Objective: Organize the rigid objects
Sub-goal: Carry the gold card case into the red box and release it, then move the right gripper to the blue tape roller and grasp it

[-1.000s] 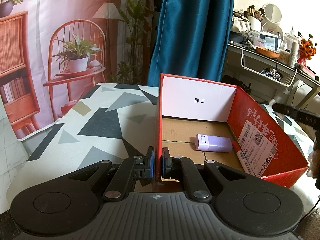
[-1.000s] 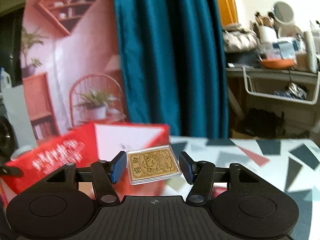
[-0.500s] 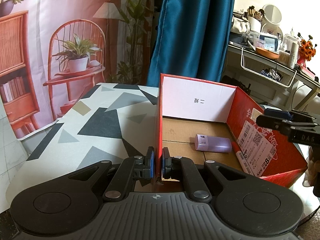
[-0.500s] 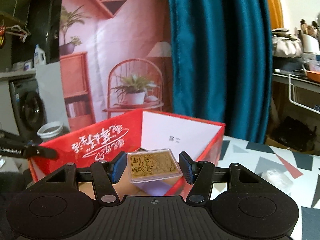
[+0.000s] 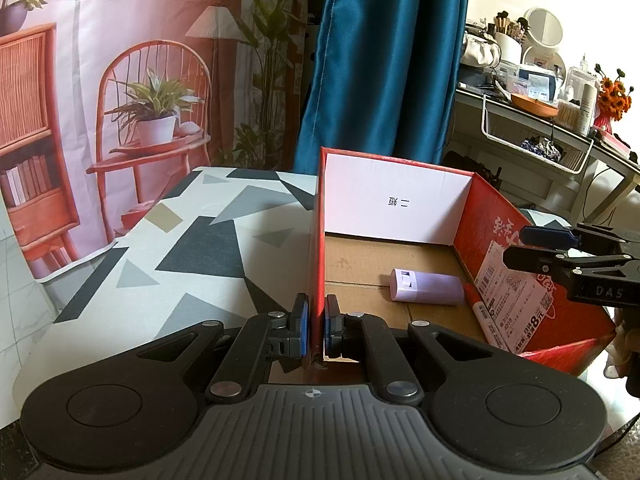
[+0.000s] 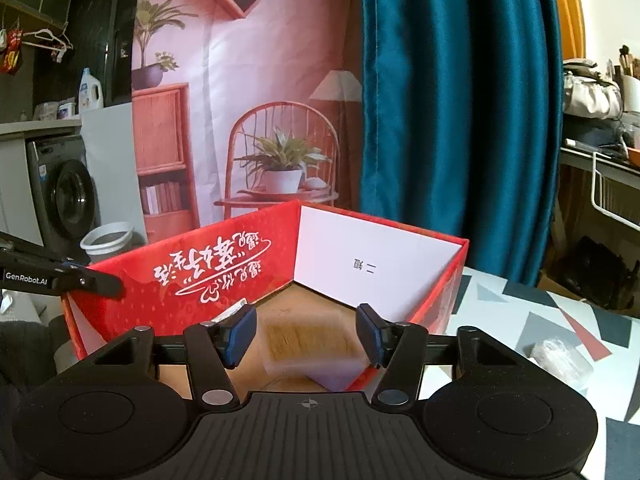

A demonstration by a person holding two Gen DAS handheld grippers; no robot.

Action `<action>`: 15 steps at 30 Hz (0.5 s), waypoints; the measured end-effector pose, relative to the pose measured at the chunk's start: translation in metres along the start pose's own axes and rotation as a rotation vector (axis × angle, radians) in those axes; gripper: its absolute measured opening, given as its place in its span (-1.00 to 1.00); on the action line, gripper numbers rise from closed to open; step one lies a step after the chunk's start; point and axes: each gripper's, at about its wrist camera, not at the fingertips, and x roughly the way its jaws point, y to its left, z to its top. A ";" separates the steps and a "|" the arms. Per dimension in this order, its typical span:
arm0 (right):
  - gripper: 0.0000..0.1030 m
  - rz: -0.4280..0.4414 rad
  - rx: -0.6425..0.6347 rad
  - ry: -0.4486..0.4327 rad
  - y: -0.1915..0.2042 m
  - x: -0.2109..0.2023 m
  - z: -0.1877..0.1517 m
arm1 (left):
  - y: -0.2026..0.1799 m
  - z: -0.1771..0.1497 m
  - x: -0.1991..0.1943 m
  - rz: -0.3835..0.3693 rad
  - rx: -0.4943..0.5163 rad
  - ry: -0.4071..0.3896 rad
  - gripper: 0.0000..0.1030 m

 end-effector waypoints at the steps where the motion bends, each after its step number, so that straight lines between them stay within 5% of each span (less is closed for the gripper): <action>1: -0.02 -0.006 -0.002 -0.003 0.000 -0.001 0.000 | 0.000 0.000 0.000 0.000 0.000 0.000 -0.83; 15: -0.02 -0.182 0.097 -0.141 -0.034 -0.026 -0.002 | 0.000 0.000 -0.001 0.002 0.004 -0.001 -0.83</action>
